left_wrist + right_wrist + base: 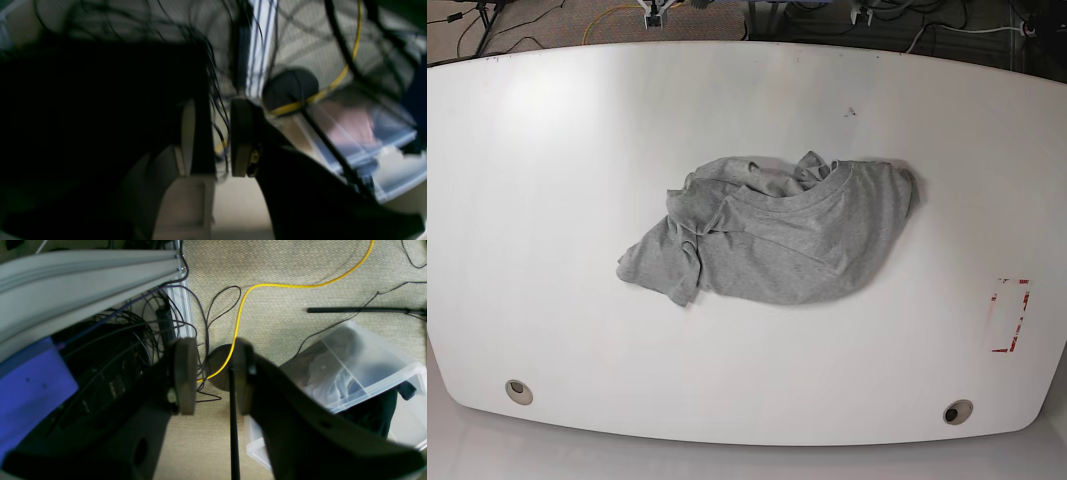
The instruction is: Layout the t-shirt on the table in an organized manner, then fold the t-shirt properly
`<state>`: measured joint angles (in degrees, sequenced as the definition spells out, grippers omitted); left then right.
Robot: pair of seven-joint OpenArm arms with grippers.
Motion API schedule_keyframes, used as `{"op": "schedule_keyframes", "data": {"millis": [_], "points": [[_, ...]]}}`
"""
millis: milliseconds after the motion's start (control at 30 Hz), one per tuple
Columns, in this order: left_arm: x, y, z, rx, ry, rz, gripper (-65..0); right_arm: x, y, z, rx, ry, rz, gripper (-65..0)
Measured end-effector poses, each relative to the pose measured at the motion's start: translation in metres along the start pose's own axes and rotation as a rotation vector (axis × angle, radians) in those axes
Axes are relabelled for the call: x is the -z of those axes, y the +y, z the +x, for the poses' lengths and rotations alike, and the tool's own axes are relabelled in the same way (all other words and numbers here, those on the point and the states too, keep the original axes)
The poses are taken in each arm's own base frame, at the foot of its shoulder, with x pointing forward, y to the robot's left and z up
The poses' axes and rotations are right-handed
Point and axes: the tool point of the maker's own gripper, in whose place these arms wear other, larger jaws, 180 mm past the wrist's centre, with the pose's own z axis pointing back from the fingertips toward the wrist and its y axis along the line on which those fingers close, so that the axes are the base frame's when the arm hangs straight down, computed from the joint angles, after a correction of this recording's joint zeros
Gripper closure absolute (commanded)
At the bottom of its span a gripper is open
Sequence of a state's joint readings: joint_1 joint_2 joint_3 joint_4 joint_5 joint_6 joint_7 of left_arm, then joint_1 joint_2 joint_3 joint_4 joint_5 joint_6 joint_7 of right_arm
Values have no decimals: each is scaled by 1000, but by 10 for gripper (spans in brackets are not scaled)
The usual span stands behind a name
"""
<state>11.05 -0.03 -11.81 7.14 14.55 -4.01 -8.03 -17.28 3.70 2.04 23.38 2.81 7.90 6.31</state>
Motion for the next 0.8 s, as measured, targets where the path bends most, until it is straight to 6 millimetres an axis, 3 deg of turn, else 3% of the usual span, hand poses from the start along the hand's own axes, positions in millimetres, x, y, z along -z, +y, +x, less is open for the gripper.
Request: {"op": "schedule_keyframes", "data": {"millis": [67, 133, 233, 333, 400, 533, 633, 800], "points": [[-4, 6, -5, 17, -17, 17, -168, -5, -1, -1, -9, -16, 1, -176], [-13, 10, 8, 34, -127, 31, -169, -11, -2, 10, -20, -85, 2, -175], [-22, 17, -16, 57, -87, 53, -171, -17, -6, 3, -30, -72, -3, -174], [-27, 22, -5, 73, -132, 64, -169, -19, -7, 14, -40, -104, -1, -173], [-23, 25, -6, 69, -86, 66, -169, -17, -5, 8, -36, -64, 0, -173], [-24, 32, 25, 73, -168, 81, -168, -16, -2, 20, -33, -107, 7, -173], [-24, 34, 36, 75, -191, 89, -168, -15, -1, 21, -33, -106, 11, -173], [-24, 33, 23, 73, -162, 88, -167, -17, -4, 15, -35, -93, 5, -173]]}}
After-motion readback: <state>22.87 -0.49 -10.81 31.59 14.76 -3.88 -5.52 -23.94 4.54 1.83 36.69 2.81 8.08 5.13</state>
